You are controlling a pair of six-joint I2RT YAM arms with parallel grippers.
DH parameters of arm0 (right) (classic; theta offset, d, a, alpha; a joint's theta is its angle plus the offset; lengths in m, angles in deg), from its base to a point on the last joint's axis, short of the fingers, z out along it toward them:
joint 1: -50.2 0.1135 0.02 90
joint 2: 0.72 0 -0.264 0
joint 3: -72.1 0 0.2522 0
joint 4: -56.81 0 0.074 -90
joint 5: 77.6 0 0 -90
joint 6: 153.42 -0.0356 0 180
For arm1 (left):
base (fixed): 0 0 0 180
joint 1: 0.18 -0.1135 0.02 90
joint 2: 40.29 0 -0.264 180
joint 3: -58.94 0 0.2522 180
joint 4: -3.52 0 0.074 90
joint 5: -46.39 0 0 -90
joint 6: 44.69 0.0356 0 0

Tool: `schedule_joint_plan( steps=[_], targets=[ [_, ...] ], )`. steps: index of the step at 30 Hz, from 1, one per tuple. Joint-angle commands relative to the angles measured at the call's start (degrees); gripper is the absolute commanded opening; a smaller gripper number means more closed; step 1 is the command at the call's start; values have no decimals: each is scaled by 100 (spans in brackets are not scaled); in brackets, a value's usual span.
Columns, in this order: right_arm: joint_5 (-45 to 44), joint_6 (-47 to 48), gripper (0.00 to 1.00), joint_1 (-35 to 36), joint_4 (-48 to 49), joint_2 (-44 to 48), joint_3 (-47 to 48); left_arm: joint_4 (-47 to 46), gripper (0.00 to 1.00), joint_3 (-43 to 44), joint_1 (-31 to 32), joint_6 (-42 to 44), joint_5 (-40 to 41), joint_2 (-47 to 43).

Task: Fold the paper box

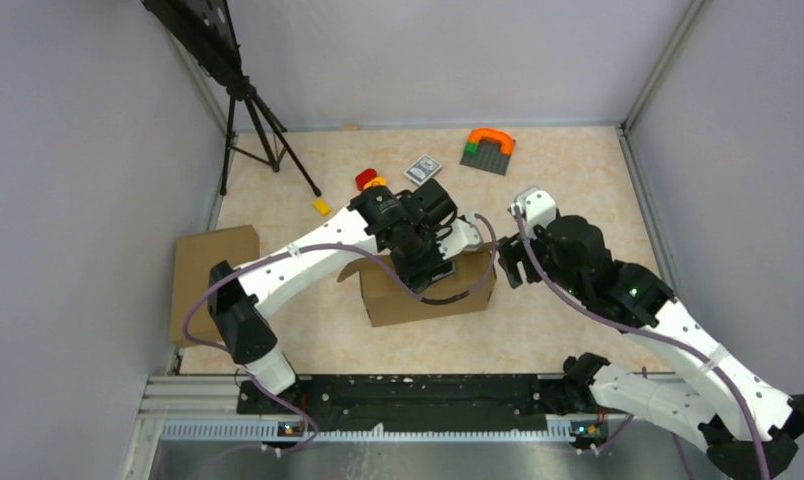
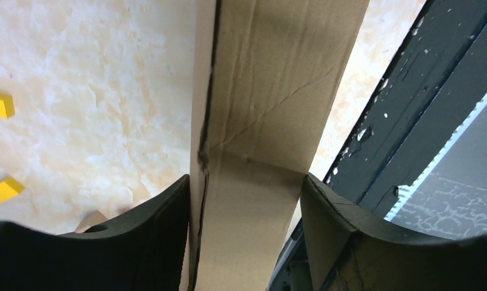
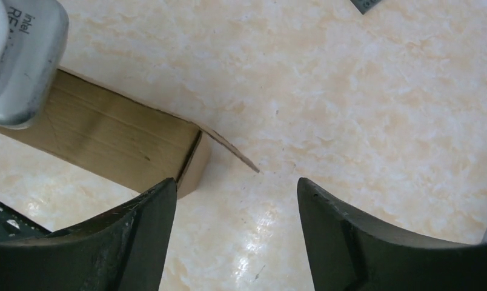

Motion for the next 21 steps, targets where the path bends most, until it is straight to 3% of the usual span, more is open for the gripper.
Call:
schedule_joint_plan(
  steps=[1, 14, 21],
  targets=[
    [352, 762, 73, -7, 332, -92, 221, 200, 52, -165, 3, -85, 370, -272],
    [1984, 948, 64, -843, 1087, -170, -223, 139, 54, -212, 3, 67, 220, -355],
    [2490, 1082, 49, -1149, 1191, -456, -279, 137, 54, -207, 4, 110, 145, -350]
  ],
)
